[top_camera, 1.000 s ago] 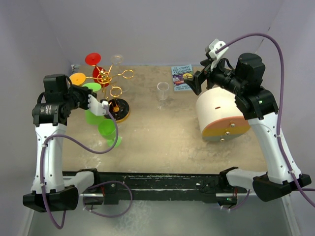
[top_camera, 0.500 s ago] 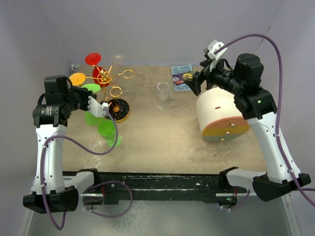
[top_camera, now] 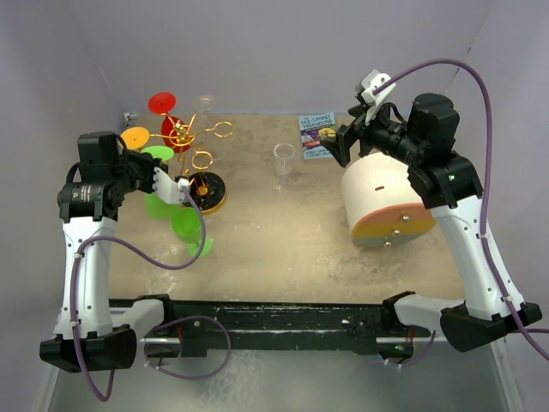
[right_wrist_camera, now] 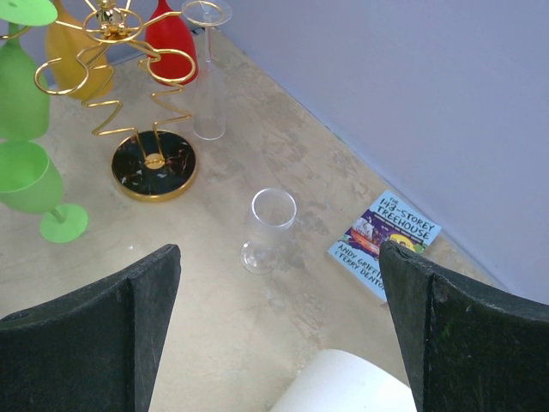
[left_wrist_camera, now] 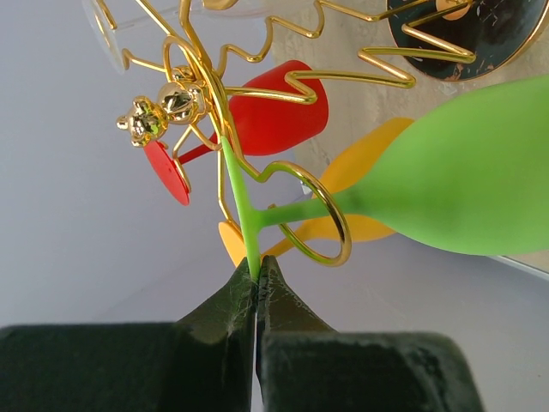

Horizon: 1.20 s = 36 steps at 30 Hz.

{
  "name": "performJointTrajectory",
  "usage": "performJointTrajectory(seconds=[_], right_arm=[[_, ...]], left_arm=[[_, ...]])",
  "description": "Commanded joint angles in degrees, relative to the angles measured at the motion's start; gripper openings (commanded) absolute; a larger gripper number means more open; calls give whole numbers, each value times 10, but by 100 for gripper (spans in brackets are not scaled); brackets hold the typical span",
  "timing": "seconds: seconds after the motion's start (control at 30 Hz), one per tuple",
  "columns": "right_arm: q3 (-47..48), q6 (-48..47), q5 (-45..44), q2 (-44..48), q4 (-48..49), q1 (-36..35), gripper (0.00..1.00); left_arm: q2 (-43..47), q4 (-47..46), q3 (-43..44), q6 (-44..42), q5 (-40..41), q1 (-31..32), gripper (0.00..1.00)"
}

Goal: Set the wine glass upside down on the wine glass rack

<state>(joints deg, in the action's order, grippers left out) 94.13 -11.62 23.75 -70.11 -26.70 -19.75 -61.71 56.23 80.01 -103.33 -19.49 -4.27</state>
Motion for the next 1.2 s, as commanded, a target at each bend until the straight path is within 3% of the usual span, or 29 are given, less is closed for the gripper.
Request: performJointTrajectory(seconds=[0.0,0.83,1.17], right_arm=[[-2,-9,11,6,23,3,100],[-8,-10,15,8,26,3,100],[-10,-10,14,9,26,3,100]], left_arm=[[1,3,2,-29,-1,6,0],[14,30,-24,-50,18,8,0],[16,39,-33,-51,21,10,9]])
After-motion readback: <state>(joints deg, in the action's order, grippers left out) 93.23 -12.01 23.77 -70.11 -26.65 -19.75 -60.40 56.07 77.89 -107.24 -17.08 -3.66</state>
